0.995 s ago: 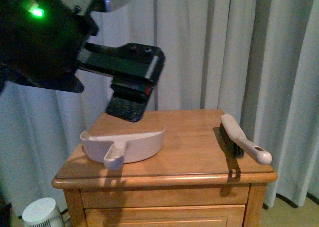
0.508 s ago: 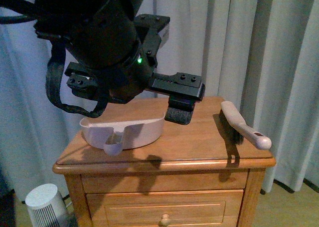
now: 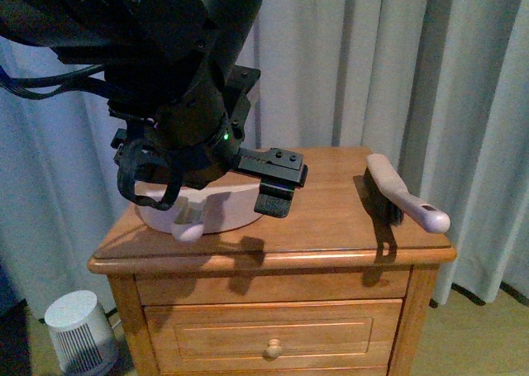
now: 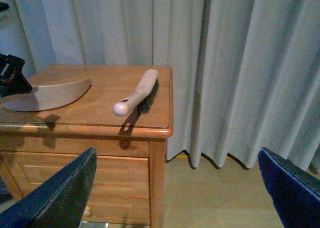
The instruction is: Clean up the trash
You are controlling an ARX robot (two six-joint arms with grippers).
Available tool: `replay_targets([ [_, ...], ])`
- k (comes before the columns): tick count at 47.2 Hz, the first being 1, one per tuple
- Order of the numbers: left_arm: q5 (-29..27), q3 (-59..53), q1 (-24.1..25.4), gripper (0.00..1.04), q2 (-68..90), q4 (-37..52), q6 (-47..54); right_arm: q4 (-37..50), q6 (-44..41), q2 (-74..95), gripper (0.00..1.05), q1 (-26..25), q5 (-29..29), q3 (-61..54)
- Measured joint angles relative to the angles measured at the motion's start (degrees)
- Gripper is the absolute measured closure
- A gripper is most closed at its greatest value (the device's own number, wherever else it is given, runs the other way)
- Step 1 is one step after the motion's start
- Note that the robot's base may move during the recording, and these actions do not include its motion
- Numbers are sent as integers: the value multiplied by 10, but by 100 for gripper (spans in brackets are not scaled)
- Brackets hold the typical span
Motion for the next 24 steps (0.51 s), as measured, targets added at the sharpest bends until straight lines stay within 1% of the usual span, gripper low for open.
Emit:
replay_targets([
  [15,0,4,3,8,30,16,1,0,0,0,7,0,0,0],
  [24,-9,4,12,8,36,29,20,0,0,0,7,0,0,0],
])
